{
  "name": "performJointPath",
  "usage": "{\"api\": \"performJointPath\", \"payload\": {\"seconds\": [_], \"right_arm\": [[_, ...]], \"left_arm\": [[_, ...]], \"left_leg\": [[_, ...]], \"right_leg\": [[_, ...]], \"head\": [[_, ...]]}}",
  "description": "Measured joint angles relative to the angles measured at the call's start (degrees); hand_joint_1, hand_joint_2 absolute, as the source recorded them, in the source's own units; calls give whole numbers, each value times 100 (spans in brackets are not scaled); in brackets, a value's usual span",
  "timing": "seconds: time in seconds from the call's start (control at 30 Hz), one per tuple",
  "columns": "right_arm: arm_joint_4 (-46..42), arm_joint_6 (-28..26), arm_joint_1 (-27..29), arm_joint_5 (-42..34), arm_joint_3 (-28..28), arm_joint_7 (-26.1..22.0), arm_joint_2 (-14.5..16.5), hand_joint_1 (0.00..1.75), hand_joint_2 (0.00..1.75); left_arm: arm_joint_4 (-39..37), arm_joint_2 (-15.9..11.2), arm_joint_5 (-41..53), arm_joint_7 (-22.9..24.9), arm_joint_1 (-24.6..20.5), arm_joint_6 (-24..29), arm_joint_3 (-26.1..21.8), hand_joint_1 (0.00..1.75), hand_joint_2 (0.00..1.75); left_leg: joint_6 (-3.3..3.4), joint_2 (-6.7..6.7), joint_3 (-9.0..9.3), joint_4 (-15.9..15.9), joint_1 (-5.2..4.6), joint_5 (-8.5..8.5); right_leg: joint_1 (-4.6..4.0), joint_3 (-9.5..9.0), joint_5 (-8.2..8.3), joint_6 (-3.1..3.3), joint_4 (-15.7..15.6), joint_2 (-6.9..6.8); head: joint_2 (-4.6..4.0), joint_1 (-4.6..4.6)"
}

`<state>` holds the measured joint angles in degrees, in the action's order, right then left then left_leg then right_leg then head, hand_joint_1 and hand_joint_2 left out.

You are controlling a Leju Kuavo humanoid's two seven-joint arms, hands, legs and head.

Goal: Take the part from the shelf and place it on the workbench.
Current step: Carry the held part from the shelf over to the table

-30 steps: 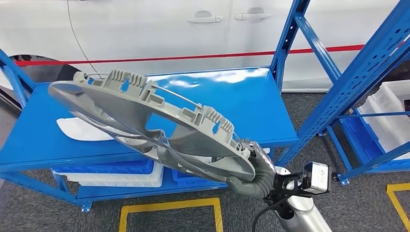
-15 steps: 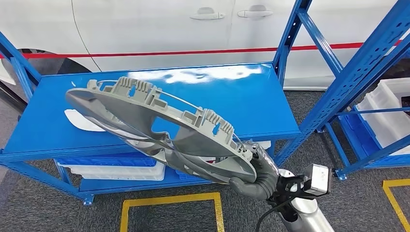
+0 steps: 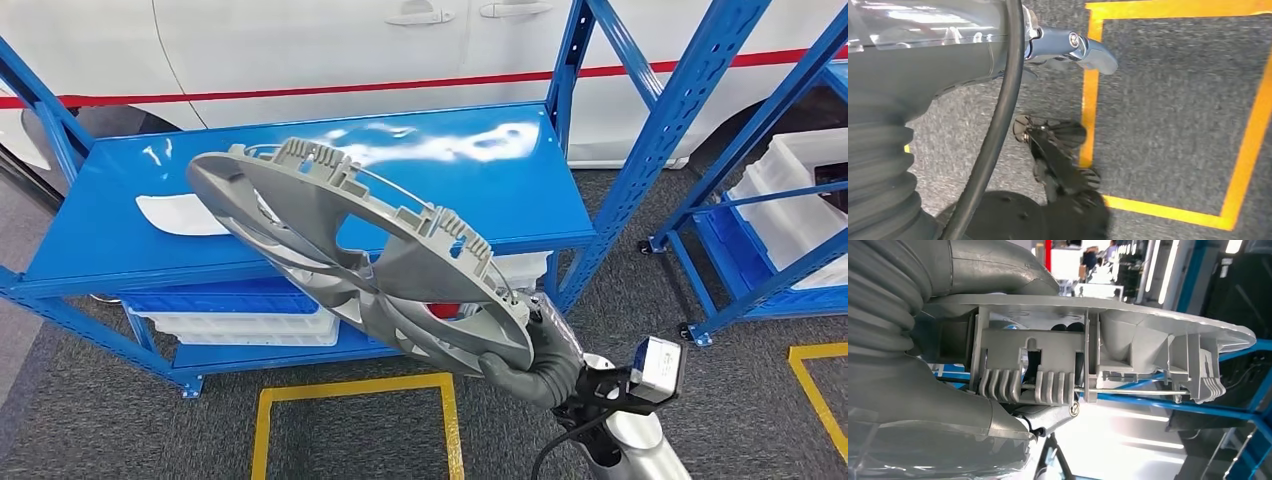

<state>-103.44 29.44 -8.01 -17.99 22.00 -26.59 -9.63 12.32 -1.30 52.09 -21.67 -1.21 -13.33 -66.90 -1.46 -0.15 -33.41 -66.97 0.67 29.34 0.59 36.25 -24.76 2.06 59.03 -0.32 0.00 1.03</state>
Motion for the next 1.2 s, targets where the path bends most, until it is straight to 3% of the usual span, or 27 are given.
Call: {"api": "performJointPath", "payload": {"seconds": [0.07, 0.13, 0.2, 0.27, 0.33, 0.37, 0.4, 0.43, 0.5, 0.57, 0.6, 0.67, 0.7, 0.73, 0.83, 0.87, 0.9, 0.93, 1.0, 1.03, 1.1, 1.13, 1.2], "right_arm": [[-44, -37, 46, 32, -45, 1, -10, 175, 175], [-73, -50, 76, 49, -77, -1, -26, 175, 175], [-91, -53, 106, 56, -101, -2, -52, 175, 175], [-102, -69, 124, 86, -119, 2, -88, 175, 175], [-102, -120, 126, 157, -122, 10, -119, 175, 175], [-101, -161, 127, 197, -122, 16, -130, 175, 175], [-100, -214, 127, 239, -122, 22, -137, 175, 175], [-100, -284, 124, 281, -121, 31, -140, 175, 175], [-101, -473, 110, 375, -121, 70, -143, 175, 175], [-114, -638, 91, 455, -121, 124, -143, 175, 175], [-122, -683, 84, 489, -120, 141, -144, 175, 175], [-132, -731, 81, 574, -110, 150, -156, 175, 175], [-136, -741, 78, 620, -96, 145, -168, 175, 175], [-141, -746, 76, 653, -75, 138, -180, 175, 175], [-153, -720, 84, 681, -13, 105, -217, 175, 175], [-154, -708, 91, 677, 0, 81, -226, 175, 175], [-154, -696, 96, 668, 14, 54, -233, 175, 175], [-154, -682, 100, 659, 30, 29, -237, 175, 175], [-154, -654, 103, 641, 63, 3, -239, 175, 175], [-154, -640, 104, 638, 74, -6, -240, 175, 175], [-153, -622, 102, 654, 89, -32, -244, 175, 175], [-153, -612, 99, 667, 96, -46, -247, 175, 175], [-151, -586, 82, 705, 110, -71, -255, 175, 175]], "left_arm": [[1, -5, -8, 20, 2, 18, -5, 0, 175], [1, -11, -24, 28, 13, 29, -15, 0, 175], [1, -12, -33, 32, 21, 40, -21, 0, 175], [1, -8, -34, 35, 22, 57, -24, 0, 175], [1, -6, -28, 36, 26, 69, -27, 0, 175], [1, -4, -23, 36, 28, 72, -30, 0, 175], [1, -3, -15, 36, 29, 75, -34, 0, 175], [1, -1, -8, 35, 31, 78, -42, 0, 175], [1, 6, 2, 28, 32, 84, -57, 0, 175], [1, 13, 3, 14, 36, 89, -71, 0, 175], [1, 14, 3, 6, 40, 91, -82, 0, 175], [1, 16, 8, -9, 63, 97, -117, 0, 175], [1, 17, 14, -12, 77, 100, -139, 0, 175], [1, 19, 21, -13, 92, 100, -155, 0, 175], [1, 21, 35, -15, 109, 96, -173, 0, 175], [1, 21, 44, -15, 104, 93, -175, 0, 175], [1, 21, 55, -14, 100, 90, -179, 0, 175], [1, 21, 68, -10, 97, 89, -182, 0, 175], [1, 20, 89, 7, 93, 87, -189, 0, 175], [1, 17, 97, 17, 89, 89, -192, 0, 175], [1, 10, 121, 37, 76, 96, -198, 0, 175], [1, 6, 132, 52, 73, 101, -201, 0, 175], [1, 3, 139, 93, 79, 115, -211, 0, 175]], "left_leg": [[77, -8, 497, 725, -29, 30], [152, -10, 608, 971, -65, 49], [249, 14, 545, 1031, -44, -74], [346, 47, 431, 1085, -18, -237], [382, 61, 257, 1074, -30, -376], [379, 63, 156, 1058, -33, -441], [373, 65, 53, 1036, -35, -503], [361, 65, -52, 1006, -35, -559], [326, 64, -242, 925, -34, -650], [268, 57, -381, 841, -47, -729], [232, 54, -419, 823, -54, -776], [159, 50, -463, 834, -55, -883], [123, 46, -498, 813, -43, -851], [89, 43, -550, 721, -31, -708], [1, 39, -768, -130, 0, 149], [-18, 39, -806, -471, 3, 308], [-29, 39, -788, -702, 4, 317], [-30, 39, -698, -777, 5, 185], [1, 37, -260, -386, 4, -161], [32, 35, 59, 19, -6, -181], [103, 34, 539, 749, -34, 17], [138, 33, 638, 942, -50, 104], [218, 26, 629, 1038, -52, 56]], "right_leg": [[-9, 55, 84, -57, 15, 0], [-7, 58, 183, -131, -15, -2], [2, 89, 162, -202, -6, 7], [9, 215, -265, -252, 326, 21], [18, 390, -830, -287, 1014, 27], [20, 434, -952, -306, 1331, 27], [24, 413, -938, -320, 1516, 26], [29, 301, -811, -328, 1520, 25], [44, -194, -520, -322, 989, 24], [29, -718, -556, -283, 240, 27], [11, -842, -627, -252, 17, 30], [-10, -823, -618, -165, -103, 28], [-6, -769, -552, -115, -110, 20], [5, -707, -481, -63, -119, 10], [10, -468, -270, 21, -122, -15], [6, -376, -209, 22, -113, -19], [3, -283, -153, 17, -101, -21], [2, -188, -102, 7, -85, -23], [2, -27, -3, -22, -43, -24], [-5, 27, 39, -44, -22, -24], [-14, 69, 115, -105, 1, -41], [-12, 71, 153, -144, -5, -55], [8, 73, 198, -223, -9, -76]], "head": [[0, -10], [0, -5], [0, 7], [0, -10], [0, -23], [0, -25], [0, -25], [0, -25], [0, -26], [0, -23], [0, -25], [0, -28], [0, -32], [0, -27], [0, -8], [0, -6], [0, -7], [0, -5], [0, -4], [0, -3], [0, -7], [0, -9], [0, -10]]}}
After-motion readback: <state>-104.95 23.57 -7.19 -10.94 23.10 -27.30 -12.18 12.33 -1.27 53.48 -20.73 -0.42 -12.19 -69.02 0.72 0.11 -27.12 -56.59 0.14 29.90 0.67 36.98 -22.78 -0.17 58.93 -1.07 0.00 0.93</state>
